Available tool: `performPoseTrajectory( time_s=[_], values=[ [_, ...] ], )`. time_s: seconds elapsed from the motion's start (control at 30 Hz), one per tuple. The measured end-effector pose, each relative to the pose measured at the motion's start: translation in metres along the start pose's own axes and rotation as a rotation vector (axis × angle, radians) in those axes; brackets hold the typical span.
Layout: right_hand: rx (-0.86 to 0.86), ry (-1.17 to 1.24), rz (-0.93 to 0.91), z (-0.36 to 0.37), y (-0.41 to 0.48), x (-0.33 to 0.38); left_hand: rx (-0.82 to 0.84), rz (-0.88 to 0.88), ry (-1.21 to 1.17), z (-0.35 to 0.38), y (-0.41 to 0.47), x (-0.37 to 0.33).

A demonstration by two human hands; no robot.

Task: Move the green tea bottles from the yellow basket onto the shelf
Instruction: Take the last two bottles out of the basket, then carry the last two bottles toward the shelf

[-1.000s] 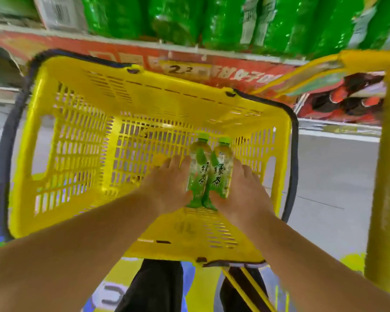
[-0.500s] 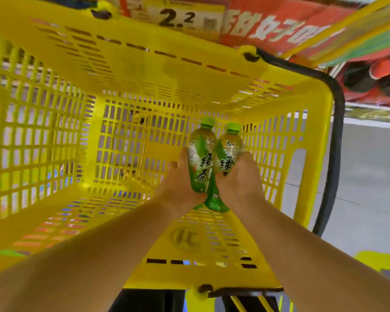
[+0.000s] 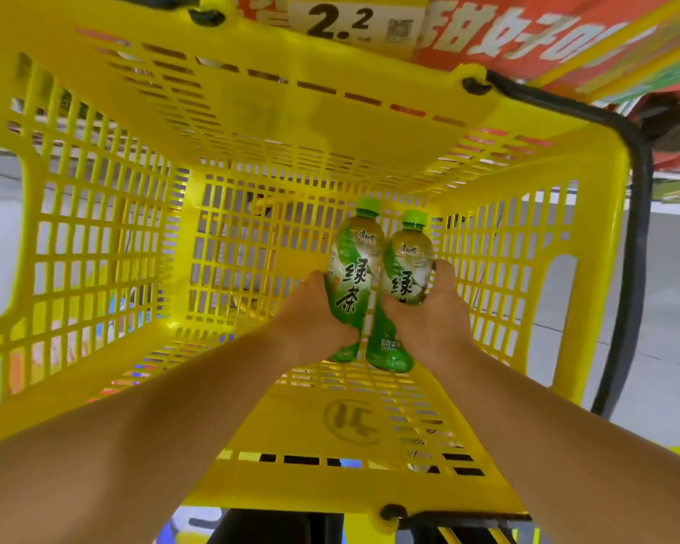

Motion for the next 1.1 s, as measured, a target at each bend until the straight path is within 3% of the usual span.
performPoseTrajectory(
  time_s=[0.23,0.57,0.77,1.1],
  values=[
    [0.032,0.024,0.041,0.001,0.005,-0.003,0.004,-0.024,-0.028,-0.011,-0.003,0.003],
    [0.016,-0.020,-0.196,-0.047,-0.045,0.047,-0.143,0.007,-0.155,-0.046,-0.083,-0.020],
    [0.047,-0.046,-0.356,-0.101,-0.115,0.112,-0.292,0.076,-0.172,-0.070,-0.174,-0.052],
    [0.024,0.003,-0.537,-0.228,-0.285,0.214,-0.560,0.185,-0.259,-0.108,-0.401,-0.130]
  ],
)
Point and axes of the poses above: each hand's wrist, its own y-axis towards the middle knuckle, its own z-axis out of the palm, x = y × z, the point moved 1 cm from there along y, towards the middle knuckle, and after that the axes turned 5 degrees about y, right-handed, at the moved point
